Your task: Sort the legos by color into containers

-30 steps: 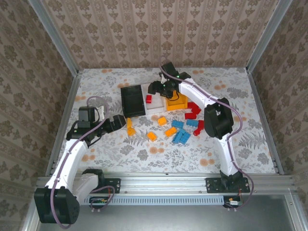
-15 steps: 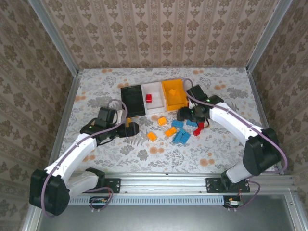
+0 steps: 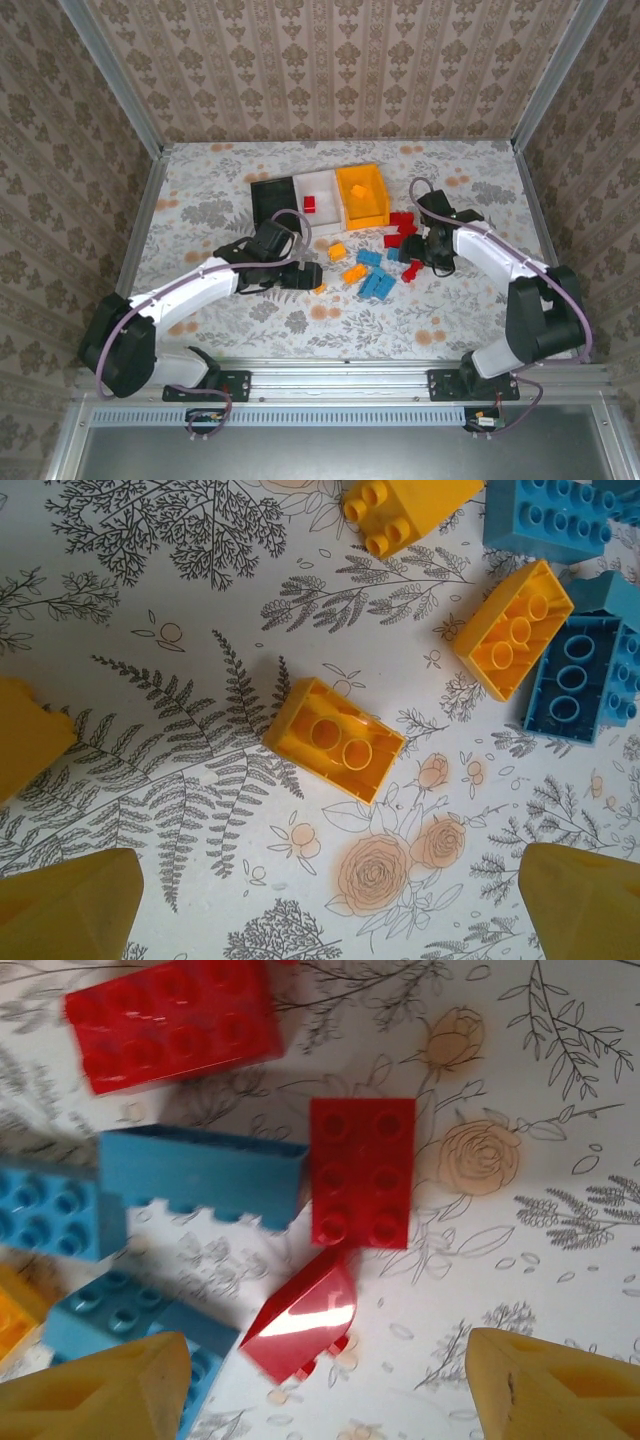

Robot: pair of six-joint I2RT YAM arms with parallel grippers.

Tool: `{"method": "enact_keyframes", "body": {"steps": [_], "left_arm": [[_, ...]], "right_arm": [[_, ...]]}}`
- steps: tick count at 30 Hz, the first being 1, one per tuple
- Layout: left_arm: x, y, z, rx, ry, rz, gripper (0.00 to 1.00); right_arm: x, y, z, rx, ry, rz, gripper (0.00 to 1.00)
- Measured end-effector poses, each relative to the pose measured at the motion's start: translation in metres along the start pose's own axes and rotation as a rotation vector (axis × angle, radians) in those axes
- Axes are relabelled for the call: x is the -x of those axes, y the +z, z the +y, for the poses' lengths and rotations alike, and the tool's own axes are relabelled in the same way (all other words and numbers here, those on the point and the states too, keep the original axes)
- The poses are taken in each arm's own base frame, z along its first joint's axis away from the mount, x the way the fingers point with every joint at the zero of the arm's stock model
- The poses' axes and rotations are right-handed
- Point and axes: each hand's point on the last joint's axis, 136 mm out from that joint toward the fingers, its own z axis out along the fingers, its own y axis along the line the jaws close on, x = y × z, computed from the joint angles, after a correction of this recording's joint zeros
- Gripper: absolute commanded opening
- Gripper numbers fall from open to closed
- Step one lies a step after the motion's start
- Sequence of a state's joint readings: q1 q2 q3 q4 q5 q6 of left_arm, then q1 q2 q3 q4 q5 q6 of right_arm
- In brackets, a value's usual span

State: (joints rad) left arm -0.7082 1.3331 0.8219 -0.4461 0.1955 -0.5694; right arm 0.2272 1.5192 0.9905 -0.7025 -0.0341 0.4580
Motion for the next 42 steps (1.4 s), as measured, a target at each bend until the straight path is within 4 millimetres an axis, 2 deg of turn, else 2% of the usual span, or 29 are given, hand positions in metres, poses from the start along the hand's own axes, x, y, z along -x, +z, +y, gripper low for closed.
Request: {"method": "enact_keyframes", "body": {"steps": [4, 7, 14, 19, 24, 27, 31, 35, 38, 42], "left_arm": [[0.002, 0.002, 0.001, 0.010, -0.001, -0.002, 0.99], [0.003, 0.001, 0.002, 0.011, -0.003, -0.006, 0.99], [0.010, -0.001, 0.010, 0.022, -0.030, -0.019, 0.99], [0.014, -0.004, 0.014, 0.022, -0.040, -0.035, 0.99], [0.014, -0.008, 0.015, 0.012, -0.044, -0.048, 0.99], [0.012, -0.008, 0.018, 0.012, -0.049, -0.049, 0.99], [0.011, -0.012, 0.022, 0.009, -0.056, -0.058, 1.00], [0.013, -0.017, 0.027, 0.007, -0.067, -0.077, 0.99], [0.015, -0.022, 0.030, 0.004, -0.074, -0.096, 1.00], [0.021, -0.034, 0.039, 0.000, -0.103, -0.141, 1.00]], "right_arm": [[0.002, 0.022, -0.003, -0.018, 0.006, 0.048, 0.67], [0.000, 0.029, 0.001, -0.007, 0.007, 0.066, 0.64], [-0.001, 0.032, 0.009, 0.003, 0.009, 0.059, 0.58], [-0.011, 0.036, 0.015, 0.003, 0.002, 0.073, 0.53], [-0.027, 0.043, 0.011, -0.015, 0.009, 0.108, 0.43], [-0.030, 0.044, 0.010, -0.018, 0.013, 0.113, 0.32], [-0.031, 0.044, 0.013, -0.020, 0.012, 0.113, 0.23], [-0.036, 0.041, 0.018, -0.023, -0.001, 0.117, 0.21], [-0.033, 0.029, 0.032, -0.014, -0.037, 0.105, 0.21], [-0.001, -0.006, 0.081, 0.086, -0.090, 0.006, 0.21]]}}
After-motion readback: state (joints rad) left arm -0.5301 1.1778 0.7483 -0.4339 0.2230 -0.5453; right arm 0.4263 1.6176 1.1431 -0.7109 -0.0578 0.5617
